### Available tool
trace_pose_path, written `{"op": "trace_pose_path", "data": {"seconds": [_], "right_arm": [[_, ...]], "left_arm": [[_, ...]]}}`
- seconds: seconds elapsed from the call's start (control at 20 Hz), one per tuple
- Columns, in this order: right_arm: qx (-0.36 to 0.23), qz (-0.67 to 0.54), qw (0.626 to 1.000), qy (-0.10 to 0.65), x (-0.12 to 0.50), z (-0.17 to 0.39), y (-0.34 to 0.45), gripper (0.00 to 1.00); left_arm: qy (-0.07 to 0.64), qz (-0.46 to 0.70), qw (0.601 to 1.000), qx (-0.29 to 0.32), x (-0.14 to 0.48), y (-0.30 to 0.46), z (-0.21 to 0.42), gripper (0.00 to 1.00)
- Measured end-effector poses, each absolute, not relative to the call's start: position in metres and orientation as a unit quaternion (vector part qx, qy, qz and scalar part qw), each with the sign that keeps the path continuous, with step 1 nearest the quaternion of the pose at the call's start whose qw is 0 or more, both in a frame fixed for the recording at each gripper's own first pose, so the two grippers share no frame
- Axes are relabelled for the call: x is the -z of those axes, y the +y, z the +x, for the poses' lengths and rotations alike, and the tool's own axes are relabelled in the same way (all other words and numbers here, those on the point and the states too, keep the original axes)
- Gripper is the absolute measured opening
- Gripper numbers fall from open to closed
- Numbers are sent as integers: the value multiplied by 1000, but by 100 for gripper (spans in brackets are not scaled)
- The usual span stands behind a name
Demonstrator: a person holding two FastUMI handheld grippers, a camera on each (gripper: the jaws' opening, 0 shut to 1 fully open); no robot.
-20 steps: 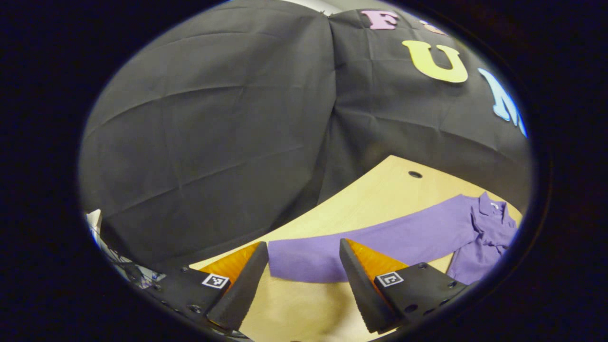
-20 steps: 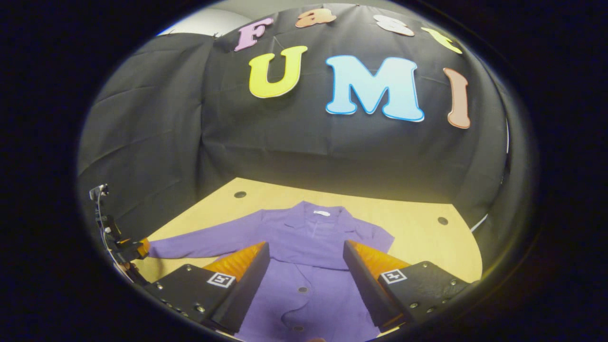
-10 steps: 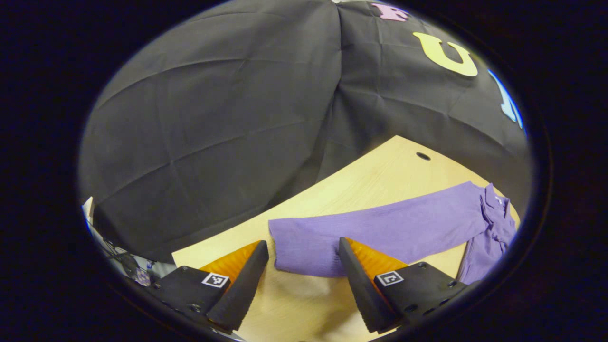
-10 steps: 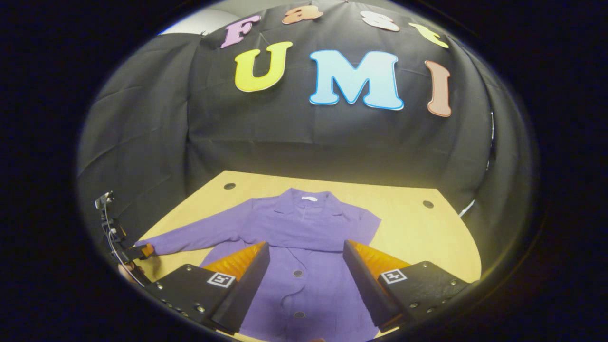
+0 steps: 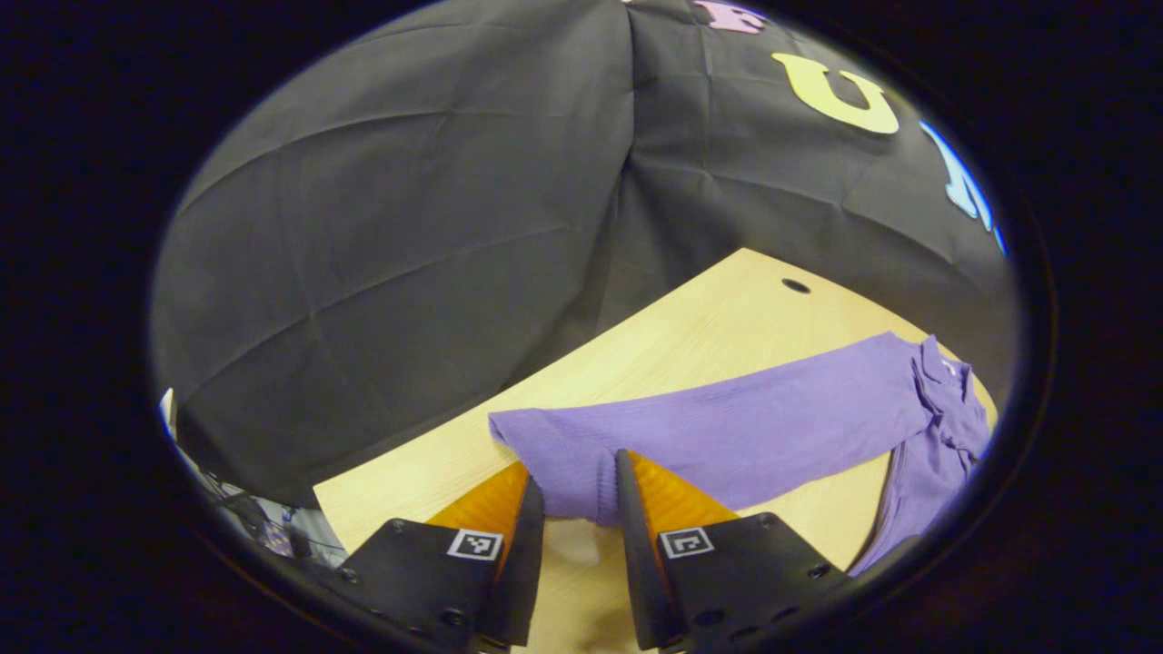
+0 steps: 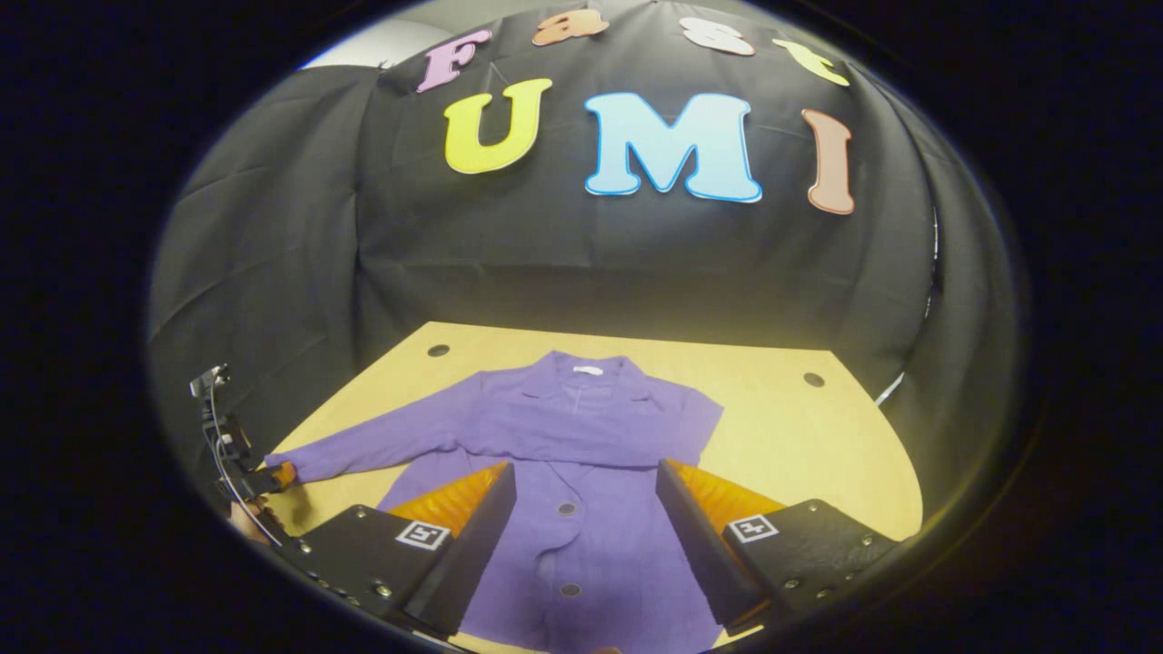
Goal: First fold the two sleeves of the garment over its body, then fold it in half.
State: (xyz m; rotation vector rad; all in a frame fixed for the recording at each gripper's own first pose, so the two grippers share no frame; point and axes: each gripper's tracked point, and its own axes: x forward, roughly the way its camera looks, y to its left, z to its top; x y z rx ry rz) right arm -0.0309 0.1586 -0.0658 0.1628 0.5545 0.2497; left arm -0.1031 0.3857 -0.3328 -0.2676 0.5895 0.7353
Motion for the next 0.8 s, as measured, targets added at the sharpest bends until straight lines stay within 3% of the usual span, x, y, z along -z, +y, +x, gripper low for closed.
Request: {"op": "trace_pose_path", "data": {"seconds": [0.1,0.35,0.6,0.65,0.7,0.8], "right_arm": [[-116,90,950,276,69,-32,149,95],[-100,101,950,277,77,-33,118,95],[-90,104,952,275,84,-32,96,95],[-89,107,951,276,87,-32,93,90],[-87,110,951,277,89,-33,91,95],[-87,110,950,277,93,-32,87,95]], "left_arm": [[284,-133,882,-351,332,384,-99,28],[290,-141,888,-329,320,376,-84,10],[259,-171,893,-327,282,370,-69,9],[251,-171,897,-321,269,366,-61,10],[242,-168,902,-315,257,361,-50,10],[222,-164,914,-296,230,344,-25,10]]}}
